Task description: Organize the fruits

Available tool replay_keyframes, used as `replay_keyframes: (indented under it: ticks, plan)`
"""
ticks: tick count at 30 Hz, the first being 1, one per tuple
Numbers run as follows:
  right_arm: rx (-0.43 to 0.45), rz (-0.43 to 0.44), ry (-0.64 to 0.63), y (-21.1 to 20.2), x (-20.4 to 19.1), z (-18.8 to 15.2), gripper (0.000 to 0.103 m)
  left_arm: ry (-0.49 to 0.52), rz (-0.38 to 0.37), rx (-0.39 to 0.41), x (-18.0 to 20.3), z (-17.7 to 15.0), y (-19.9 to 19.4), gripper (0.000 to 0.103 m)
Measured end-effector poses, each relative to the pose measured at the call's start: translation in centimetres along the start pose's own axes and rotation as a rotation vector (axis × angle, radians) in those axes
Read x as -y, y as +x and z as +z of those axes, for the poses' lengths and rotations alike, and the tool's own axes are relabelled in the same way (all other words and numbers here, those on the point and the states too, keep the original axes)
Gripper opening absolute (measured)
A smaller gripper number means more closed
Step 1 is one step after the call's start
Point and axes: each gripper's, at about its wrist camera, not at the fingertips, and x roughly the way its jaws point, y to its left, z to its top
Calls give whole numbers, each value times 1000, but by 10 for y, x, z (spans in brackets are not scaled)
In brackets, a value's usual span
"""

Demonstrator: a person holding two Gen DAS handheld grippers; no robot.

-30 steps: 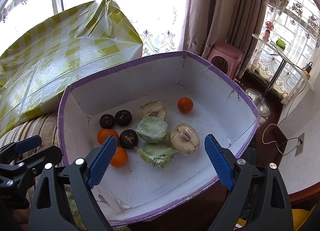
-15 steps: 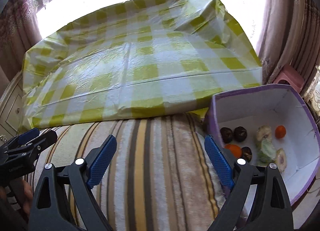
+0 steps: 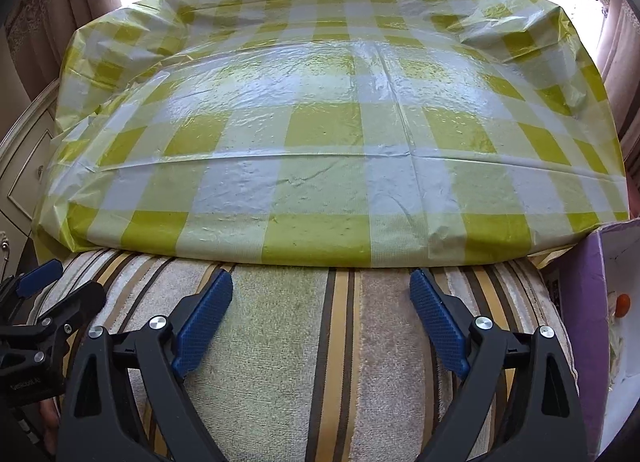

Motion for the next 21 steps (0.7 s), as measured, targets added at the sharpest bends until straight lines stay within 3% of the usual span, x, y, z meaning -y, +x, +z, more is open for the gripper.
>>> replay_keyframes:
  ticks: [21]
  plan:
    - [-22,38,34,1,5,1,88,7,-25,-10,-2,3,14,102]
